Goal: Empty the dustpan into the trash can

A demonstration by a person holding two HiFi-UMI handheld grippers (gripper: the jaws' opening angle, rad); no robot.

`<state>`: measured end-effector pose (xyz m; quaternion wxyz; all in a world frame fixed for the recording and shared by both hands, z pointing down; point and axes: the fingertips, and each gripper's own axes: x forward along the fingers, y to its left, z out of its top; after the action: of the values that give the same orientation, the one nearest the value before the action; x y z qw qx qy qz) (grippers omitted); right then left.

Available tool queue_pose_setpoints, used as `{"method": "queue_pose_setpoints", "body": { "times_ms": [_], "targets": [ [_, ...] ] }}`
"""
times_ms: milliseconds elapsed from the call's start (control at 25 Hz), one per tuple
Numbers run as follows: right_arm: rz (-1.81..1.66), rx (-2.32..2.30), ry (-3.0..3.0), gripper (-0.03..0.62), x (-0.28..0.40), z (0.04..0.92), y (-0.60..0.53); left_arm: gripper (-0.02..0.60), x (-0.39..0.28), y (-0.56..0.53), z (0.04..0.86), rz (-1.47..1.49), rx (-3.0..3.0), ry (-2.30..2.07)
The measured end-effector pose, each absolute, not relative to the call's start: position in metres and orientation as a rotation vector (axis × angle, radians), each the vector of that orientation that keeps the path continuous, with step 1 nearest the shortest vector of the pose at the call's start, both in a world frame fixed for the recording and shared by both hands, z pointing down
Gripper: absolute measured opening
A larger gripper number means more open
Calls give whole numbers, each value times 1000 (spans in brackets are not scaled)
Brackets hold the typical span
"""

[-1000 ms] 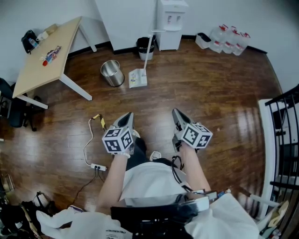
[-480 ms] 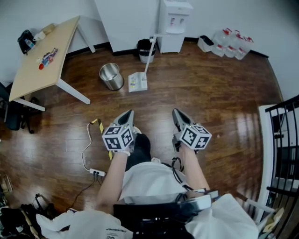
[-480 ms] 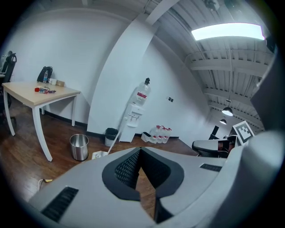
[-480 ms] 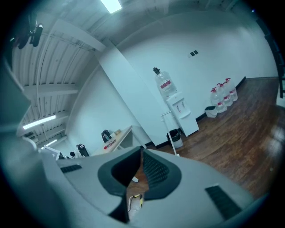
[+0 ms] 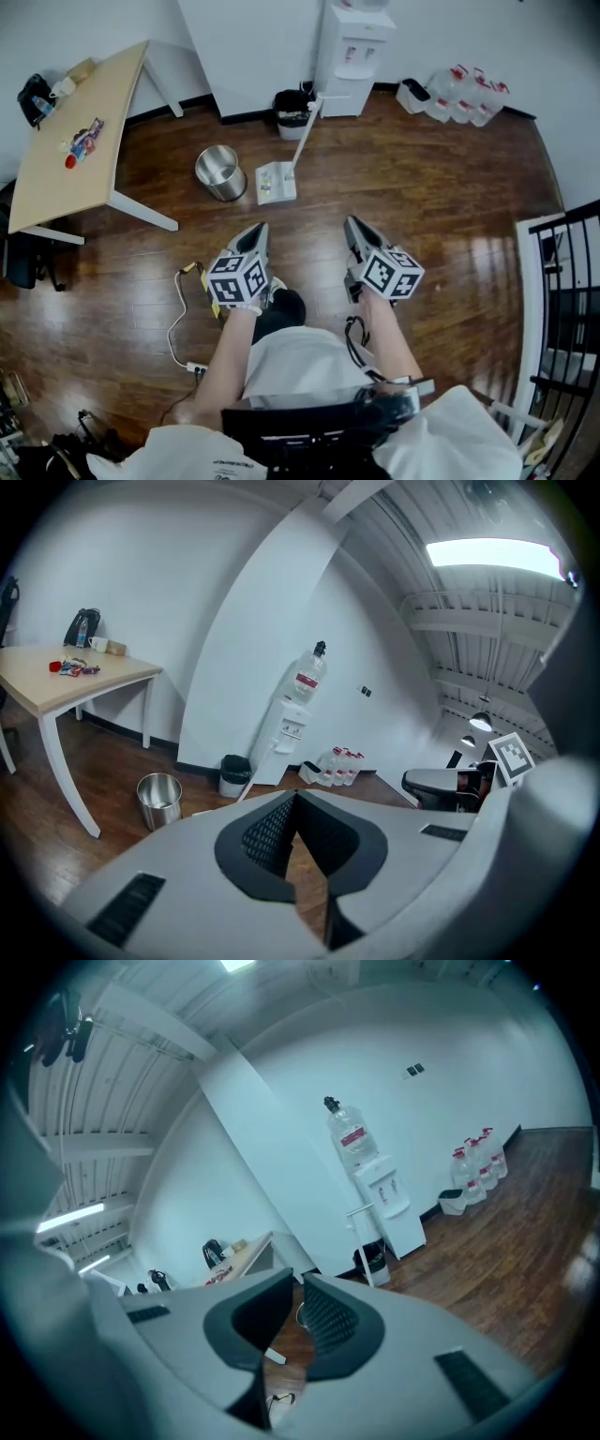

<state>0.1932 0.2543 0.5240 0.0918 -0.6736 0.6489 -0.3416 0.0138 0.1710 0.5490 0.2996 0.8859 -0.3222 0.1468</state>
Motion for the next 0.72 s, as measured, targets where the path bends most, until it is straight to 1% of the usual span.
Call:
{"method": "queue_pose_setpoints", "body": {
  "times_ms": [280,360,440,520,720],
  "targets": [
    [-973,-2087,1942,59,202,518,171,-5,21,93,538,356,2380,-808],
    [-951,-2097,1943,75,201,513,148,-5,25,77,534,354,2398,-780],
    [-933,-2112,1942,78,200,509,131,-5,30,62,531,354,2413,-752],
    [-931,-2126,1938,106,201,511,117,-5,34,49,530,354,2423,-730],
    [-929,-2158,1928,109,209,517,95,-5,48,27,522,342,2445,-685]
  ]
}}
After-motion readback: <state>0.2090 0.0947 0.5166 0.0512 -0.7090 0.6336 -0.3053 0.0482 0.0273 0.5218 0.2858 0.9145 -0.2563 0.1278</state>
